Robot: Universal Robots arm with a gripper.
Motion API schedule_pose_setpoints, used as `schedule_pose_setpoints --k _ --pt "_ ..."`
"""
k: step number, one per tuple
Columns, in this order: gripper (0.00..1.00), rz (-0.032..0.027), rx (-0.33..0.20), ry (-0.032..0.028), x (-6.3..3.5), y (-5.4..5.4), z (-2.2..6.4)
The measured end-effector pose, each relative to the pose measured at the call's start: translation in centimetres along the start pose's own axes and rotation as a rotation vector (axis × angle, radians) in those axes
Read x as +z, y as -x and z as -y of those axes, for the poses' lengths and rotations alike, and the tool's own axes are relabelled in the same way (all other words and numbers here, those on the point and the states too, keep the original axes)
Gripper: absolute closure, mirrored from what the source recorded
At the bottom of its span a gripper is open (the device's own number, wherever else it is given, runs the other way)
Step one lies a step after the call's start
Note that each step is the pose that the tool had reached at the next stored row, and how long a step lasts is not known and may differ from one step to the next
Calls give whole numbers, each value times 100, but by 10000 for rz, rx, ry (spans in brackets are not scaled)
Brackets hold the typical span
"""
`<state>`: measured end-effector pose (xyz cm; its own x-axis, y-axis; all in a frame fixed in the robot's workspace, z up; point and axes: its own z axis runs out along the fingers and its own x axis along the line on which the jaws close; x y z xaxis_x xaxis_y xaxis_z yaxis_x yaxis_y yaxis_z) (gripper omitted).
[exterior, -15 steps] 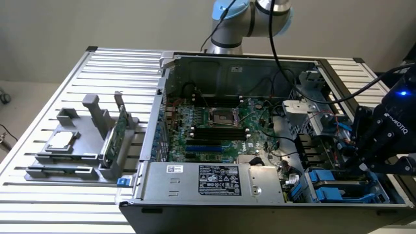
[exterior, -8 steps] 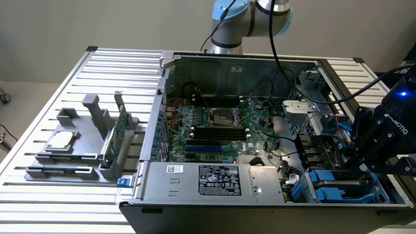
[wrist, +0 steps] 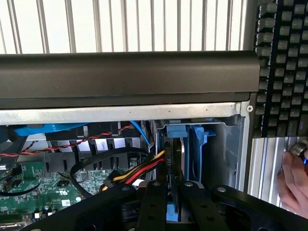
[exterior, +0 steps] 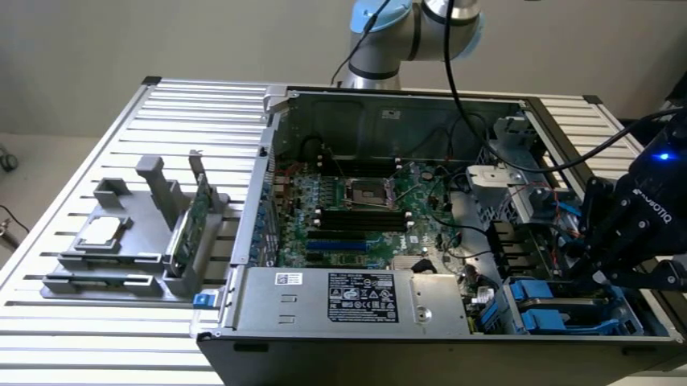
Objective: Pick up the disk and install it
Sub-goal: 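Insert the first disk wire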
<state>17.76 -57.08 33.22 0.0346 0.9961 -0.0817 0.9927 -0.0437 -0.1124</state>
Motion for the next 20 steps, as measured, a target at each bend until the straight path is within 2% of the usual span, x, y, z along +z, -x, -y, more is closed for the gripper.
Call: schedule_pose_setpoints --k 4,5,10,14,17,20 --pt "82 -15 -3 0 -9 0 0" --pt "75 -5 -1 -1 -32 2 3" --pt "75 0 1 -1 -205 21 23" --pt "75 0 1 0 -283 56 55" --pt "75 3 1 0 -289 104 125" --pt "75 -29 -3 -1 -273 128 254"
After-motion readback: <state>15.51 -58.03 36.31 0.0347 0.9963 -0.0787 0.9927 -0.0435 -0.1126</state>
